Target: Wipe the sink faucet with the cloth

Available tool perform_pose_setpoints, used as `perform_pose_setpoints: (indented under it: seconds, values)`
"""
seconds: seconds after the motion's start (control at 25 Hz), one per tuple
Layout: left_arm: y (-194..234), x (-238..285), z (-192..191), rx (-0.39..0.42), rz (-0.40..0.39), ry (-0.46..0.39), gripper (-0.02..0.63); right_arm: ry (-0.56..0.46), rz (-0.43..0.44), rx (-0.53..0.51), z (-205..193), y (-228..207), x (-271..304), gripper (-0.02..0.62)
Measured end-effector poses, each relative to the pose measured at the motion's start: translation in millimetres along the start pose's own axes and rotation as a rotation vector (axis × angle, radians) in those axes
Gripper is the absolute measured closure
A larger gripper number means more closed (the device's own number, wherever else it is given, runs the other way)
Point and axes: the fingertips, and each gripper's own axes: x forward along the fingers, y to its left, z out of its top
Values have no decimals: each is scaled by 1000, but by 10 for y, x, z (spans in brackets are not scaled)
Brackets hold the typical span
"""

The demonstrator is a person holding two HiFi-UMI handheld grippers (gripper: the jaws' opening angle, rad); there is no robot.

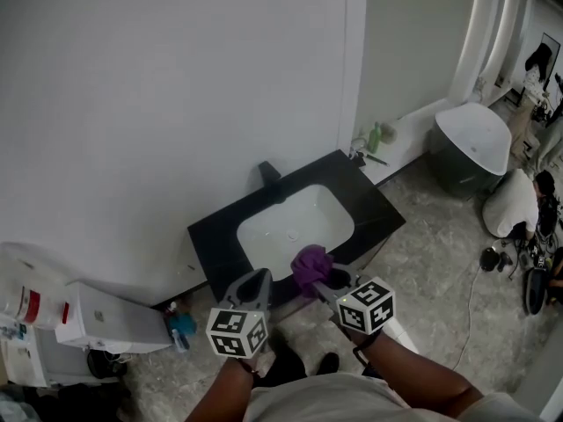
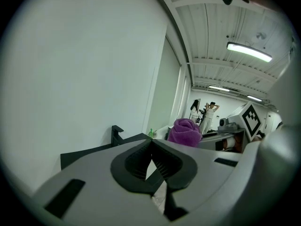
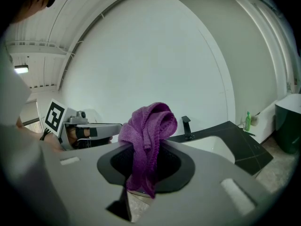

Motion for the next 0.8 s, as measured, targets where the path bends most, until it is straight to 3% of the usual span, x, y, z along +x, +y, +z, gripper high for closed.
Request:
perform_pose_setpoints:
  seconds: [0.48,0.8]
  values:
    - [1131,660,460,-16,-62,6,598,29,-38,10,505,-232,1308,509]
    - [1606,981,706,-4,-102,9,598,40,-88,25,753,-632,1865,509]
